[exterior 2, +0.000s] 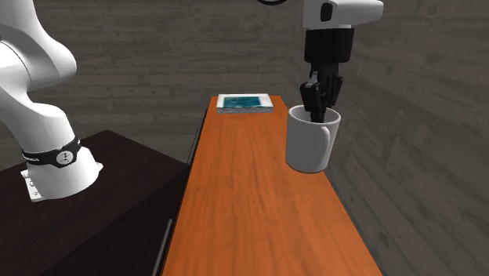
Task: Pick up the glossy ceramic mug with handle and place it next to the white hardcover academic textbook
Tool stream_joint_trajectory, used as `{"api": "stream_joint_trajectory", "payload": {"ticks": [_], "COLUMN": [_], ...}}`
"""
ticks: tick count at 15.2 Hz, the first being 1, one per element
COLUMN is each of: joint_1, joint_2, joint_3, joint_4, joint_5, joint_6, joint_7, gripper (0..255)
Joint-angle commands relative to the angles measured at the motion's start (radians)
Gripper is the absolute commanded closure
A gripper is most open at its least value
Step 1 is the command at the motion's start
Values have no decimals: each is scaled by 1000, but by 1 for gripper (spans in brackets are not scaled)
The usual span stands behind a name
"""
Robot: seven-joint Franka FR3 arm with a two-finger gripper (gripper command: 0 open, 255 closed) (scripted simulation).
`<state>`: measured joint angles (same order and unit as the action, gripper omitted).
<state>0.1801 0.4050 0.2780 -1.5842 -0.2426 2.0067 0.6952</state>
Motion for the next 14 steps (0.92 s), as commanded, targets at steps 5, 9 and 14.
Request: {"api": "stream_joint_trajectory", "payload": {"ticks": [5, 9, 14], "joint_1": [0, 1, 40], "joint_2": [-21, -29, -140], "joint_3": [4, 6, 40], "joint_4": [47, 87, -70], "joint_5": [11, 16, 32], "joint_6": [-67, -114, -75], "joint_7": [-13, -20, 65], "gripper": [255, 255, 255]}}
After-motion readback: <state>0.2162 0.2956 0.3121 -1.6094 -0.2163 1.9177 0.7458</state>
